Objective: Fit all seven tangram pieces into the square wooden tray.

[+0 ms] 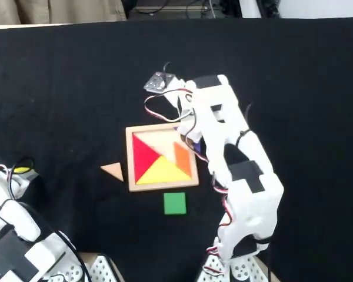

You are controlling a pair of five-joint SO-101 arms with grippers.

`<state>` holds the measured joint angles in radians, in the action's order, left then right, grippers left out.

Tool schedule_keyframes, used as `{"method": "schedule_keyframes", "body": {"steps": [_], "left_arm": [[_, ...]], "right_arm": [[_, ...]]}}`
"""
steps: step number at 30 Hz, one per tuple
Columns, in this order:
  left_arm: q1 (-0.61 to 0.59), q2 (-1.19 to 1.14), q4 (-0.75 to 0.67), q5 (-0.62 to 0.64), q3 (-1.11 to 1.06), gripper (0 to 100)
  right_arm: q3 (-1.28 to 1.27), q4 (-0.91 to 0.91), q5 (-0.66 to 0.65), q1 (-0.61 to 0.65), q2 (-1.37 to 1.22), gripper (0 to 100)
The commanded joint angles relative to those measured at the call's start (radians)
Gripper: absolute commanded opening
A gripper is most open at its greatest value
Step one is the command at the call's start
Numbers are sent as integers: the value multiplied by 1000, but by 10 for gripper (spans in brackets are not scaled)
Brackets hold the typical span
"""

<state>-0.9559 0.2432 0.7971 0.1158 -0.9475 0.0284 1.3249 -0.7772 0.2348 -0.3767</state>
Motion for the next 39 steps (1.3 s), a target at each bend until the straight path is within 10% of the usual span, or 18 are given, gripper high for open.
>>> {"method": "schedule_keyframes", "body": {"steps": [1,39], "left_arm": [[25,5,-14,3,16,364],[31,3,-14,3,18,364]], "right_arm": [[4,-14,60,20,70,123],[-108,-157,57,126,62,240]]}}
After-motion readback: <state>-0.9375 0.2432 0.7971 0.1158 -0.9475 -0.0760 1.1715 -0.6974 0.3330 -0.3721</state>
